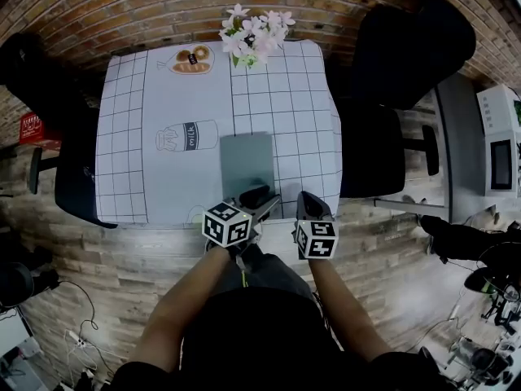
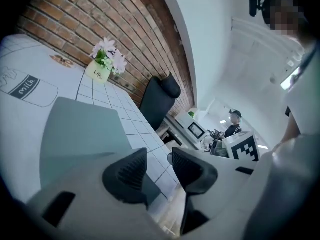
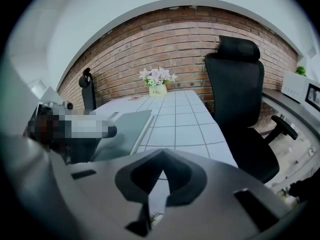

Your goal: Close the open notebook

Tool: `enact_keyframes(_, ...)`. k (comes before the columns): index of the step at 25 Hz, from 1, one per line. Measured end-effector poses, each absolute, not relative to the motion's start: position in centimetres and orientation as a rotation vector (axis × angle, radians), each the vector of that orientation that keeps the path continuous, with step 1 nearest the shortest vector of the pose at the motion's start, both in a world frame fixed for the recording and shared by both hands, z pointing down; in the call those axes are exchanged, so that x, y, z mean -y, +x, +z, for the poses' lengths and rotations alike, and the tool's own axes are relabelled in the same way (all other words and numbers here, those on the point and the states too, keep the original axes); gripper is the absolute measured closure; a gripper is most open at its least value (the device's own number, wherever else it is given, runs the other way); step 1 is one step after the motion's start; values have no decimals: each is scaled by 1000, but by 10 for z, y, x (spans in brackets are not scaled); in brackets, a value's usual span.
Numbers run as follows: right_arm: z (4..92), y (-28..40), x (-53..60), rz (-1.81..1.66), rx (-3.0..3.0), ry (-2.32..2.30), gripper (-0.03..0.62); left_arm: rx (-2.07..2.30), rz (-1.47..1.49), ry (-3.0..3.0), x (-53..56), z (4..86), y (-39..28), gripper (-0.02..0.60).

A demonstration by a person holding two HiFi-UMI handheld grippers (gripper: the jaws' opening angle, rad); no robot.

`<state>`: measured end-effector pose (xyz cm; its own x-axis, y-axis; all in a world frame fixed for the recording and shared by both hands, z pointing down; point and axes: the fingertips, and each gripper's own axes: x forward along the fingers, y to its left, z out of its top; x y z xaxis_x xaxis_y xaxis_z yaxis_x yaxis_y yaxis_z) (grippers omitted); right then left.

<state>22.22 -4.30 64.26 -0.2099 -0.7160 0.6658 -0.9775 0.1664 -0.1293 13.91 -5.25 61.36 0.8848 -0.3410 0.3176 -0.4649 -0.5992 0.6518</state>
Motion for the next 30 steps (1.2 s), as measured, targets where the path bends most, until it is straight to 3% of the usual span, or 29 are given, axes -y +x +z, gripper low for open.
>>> enact_keyframes(6, 634, 209, 48, 730, 2020, 1592, 580, 681, 221, 2309, 66, 608, 111, 502)
enact_keyframes(12, 617, 185, 59, 687, 2072, 1576, 580, 788, 268, 2335, 79, 597, 69, 535)
enact_keyframes(20, 580, 152, 72, 663, 2183, 1557, 580, 965, 288, 2356, 101, 560, -5, 555)
enact_keyframes(30, 521, 154, 98, 598, 2294, 1625, 580, 1229, 183, 2511, 121, 451, -77, 557)
